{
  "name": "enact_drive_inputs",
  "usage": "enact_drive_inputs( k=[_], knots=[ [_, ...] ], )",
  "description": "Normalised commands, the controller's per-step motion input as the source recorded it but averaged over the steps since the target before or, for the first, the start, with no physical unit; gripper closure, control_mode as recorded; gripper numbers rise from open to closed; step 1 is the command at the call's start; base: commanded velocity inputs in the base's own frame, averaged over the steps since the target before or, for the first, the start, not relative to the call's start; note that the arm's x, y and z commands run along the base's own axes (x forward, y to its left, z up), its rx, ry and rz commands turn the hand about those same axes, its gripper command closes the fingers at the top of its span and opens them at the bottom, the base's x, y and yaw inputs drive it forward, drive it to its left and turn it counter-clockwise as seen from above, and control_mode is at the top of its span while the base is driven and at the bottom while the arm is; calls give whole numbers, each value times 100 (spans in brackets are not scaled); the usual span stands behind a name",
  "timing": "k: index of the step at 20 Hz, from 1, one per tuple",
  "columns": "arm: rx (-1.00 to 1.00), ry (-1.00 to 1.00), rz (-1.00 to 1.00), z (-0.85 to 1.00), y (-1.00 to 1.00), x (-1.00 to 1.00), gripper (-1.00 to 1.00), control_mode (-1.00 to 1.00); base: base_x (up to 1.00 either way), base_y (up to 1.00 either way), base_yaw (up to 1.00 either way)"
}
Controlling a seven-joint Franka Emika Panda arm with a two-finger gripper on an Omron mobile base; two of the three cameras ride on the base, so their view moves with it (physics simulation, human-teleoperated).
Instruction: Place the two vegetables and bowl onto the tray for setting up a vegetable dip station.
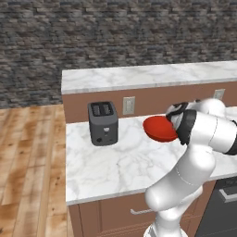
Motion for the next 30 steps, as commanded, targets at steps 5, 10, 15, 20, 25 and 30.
enact_drive_inputs(
  k=[5,10,15,20,25,30],
  knots=[
    [0,0,3,-17,0,8,-100,-100,0,0,0],
    [0,0,3,-29,0,4,-100,-100,0,0,0],
    [0,0,2,-27,0,5,-100,-100,0,0,0],
    [0,0,0,-5,0,3,100,-100,0,0,0],
    [0,0,0,0,0,0,100,-100,0,0,0],
    [0,0,2,0,0,0,100,-100,0,0,0]
  ],
)
